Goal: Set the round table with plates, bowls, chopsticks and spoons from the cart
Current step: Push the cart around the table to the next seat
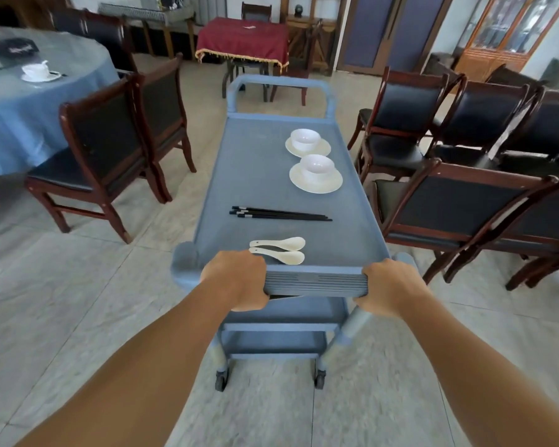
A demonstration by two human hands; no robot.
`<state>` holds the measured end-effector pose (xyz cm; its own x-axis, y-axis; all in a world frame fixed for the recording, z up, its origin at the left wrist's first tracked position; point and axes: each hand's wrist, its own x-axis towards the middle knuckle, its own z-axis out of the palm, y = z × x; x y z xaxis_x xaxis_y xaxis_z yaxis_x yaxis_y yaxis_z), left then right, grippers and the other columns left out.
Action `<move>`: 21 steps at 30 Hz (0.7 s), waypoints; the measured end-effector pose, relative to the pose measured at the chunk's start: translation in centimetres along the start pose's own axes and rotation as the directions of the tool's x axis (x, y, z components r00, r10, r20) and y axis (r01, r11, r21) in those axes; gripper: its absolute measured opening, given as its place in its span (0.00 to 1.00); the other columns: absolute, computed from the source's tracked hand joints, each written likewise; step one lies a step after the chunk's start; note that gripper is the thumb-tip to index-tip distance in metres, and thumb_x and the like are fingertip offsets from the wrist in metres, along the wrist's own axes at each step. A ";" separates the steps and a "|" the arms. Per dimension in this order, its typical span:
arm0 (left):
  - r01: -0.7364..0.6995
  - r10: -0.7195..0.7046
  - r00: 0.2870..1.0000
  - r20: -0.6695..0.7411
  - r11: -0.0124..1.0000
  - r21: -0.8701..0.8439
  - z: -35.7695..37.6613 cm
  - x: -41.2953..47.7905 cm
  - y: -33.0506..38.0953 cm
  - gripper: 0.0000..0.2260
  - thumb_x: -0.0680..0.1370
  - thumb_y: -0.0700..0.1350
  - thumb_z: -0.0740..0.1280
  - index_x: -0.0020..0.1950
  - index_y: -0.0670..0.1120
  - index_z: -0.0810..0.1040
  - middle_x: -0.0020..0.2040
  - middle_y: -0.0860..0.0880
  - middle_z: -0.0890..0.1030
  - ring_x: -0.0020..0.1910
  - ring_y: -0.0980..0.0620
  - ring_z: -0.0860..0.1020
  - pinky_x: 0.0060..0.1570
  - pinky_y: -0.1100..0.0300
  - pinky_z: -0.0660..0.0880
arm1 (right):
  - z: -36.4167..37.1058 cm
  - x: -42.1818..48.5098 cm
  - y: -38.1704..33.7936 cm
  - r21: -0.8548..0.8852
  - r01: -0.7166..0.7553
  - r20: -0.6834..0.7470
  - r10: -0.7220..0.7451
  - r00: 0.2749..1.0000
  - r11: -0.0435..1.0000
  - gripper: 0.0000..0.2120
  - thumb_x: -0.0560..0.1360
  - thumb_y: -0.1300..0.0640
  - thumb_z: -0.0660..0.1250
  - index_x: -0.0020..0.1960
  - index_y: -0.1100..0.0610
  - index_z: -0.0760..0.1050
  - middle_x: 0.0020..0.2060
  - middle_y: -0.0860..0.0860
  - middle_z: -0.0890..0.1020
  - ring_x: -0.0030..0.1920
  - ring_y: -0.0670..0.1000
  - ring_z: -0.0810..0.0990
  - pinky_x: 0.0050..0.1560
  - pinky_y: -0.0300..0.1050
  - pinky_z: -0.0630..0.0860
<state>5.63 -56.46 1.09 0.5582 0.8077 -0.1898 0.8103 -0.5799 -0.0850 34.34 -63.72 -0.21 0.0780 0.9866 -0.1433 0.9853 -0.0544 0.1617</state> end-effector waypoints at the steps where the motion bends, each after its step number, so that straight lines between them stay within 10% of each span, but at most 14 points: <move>1: 0.003 -0.003 1.000 0.008 1.000 -0.006 -0.4 1.8 -0.4 0.07 0.65 0.54 0.60 0.34 0.52 0.68 0.32 0.53 0.72 0.29 0.51 0.72 0.28 0.59 0.68 | -0.3 1.9 0.6 0.005 -0.003 0.011 0.003 1.000 1.000 0.14 0.62 0.39 0.60 0.35 0.49 0.71 0.29 0.45 0.75 0.31 0.46 0.74 0.27 0.40 0.67; 21: 0.121 -0.122 0.992 0.006 0.988 0.099 -6.1 35.5 -10.8 0.08 0.63 0.56 0.59 0.36 0.53 0.68 0.32 0.53 0.71 0.32 0.49 0.73 0.30 0.58 0.69 | -4.9 36.8 8.1 0.117 -0.062 0.033 0.059 0.998 0.991 0.06 0.67 0.54 0.66 0.45 0.50 0.74 0.36 0.47 0.75 0.41 0.53 0.73 0.47 0.48 0.65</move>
<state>17.77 -20.92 1.22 0.4538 0.8719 -0.1843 0.8502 -0.4855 -0.2037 44.46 -27.13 0.57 0.1410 0.9760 -0.1658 0.9895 -0.1336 0.0553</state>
